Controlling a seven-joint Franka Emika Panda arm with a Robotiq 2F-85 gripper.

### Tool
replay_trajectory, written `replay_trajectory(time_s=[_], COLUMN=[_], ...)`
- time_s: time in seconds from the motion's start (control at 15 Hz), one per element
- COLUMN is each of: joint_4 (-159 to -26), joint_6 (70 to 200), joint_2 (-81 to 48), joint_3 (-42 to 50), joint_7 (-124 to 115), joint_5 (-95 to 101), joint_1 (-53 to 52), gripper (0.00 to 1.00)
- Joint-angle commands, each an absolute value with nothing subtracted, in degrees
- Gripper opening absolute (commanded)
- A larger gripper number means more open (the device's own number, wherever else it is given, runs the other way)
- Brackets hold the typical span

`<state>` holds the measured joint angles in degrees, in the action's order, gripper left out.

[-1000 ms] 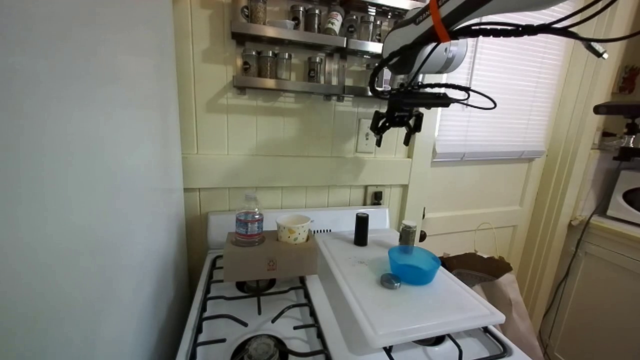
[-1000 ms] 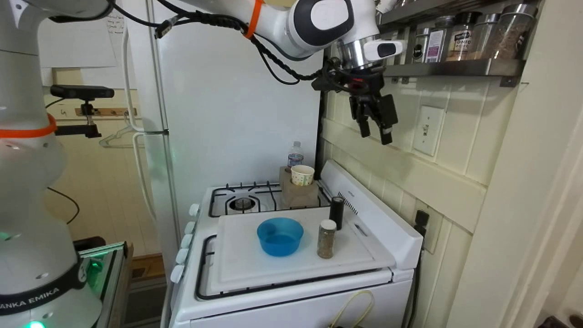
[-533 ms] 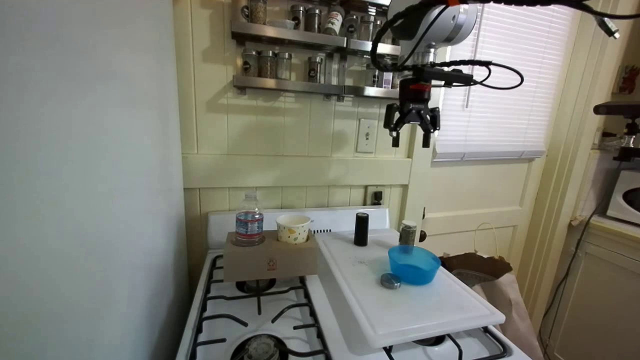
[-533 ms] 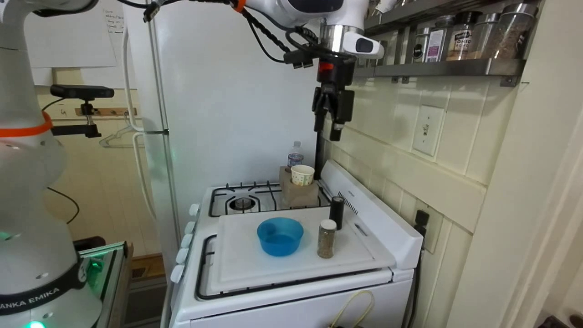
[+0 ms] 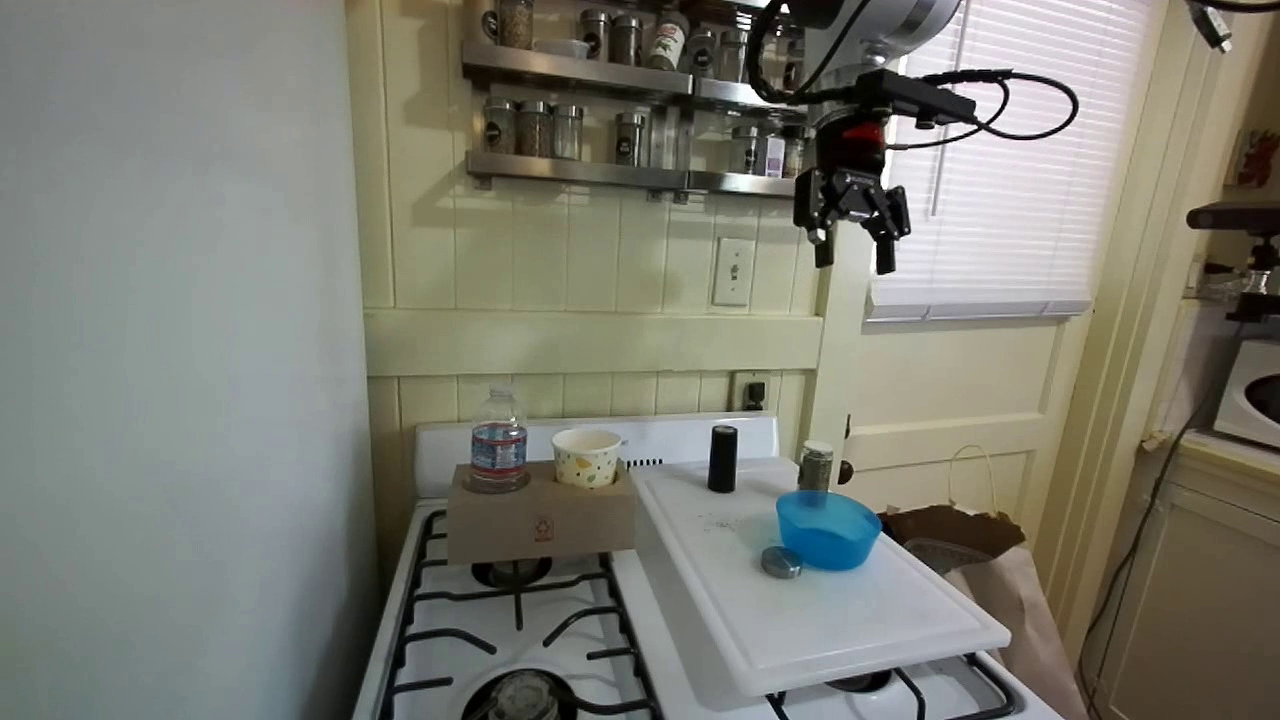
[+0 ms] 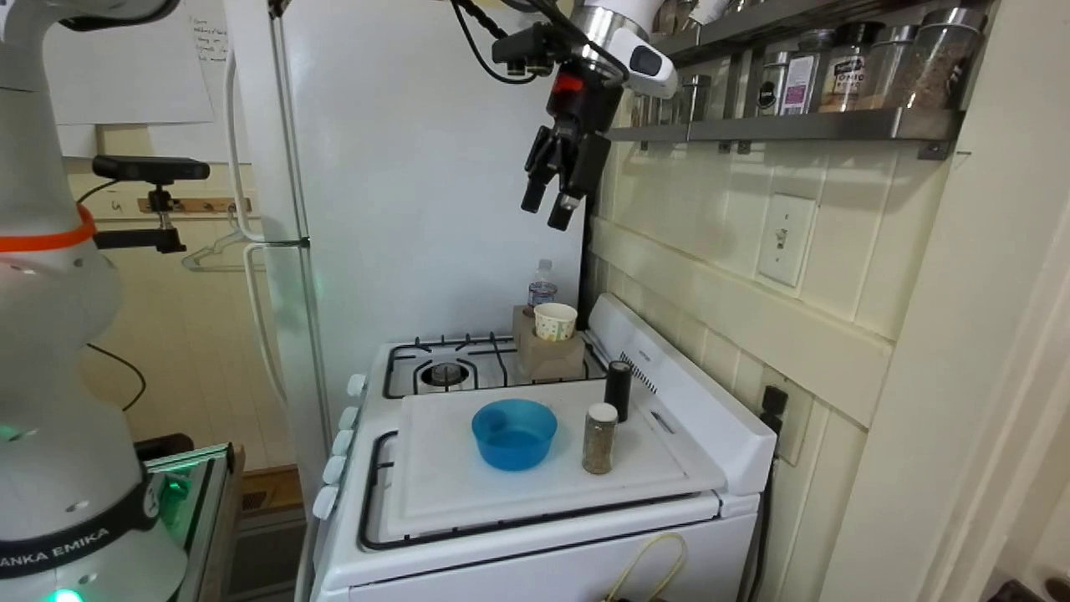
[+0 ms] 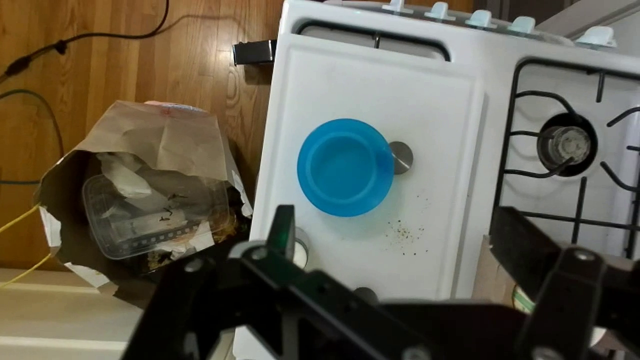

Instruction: Flip the switch on the wall

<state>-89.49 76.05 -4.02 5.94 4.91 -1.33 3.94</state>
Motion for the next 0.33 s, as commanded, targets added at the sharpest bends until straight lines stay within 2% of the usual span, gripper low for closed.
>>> replay_trajectory(time_s=[0.0, 0.27], joint_4=[-89.2, -89.2], joint_6=[75.9, 75.9], joint_2=[-4.2, -4.3], joint_3=[5.5, 5.4], joint_7=[5.0, 5.1], joint_5=[-1.3, -1.3], joint_1=[4.4, 4.4], gripper=[1.00, 1.00])
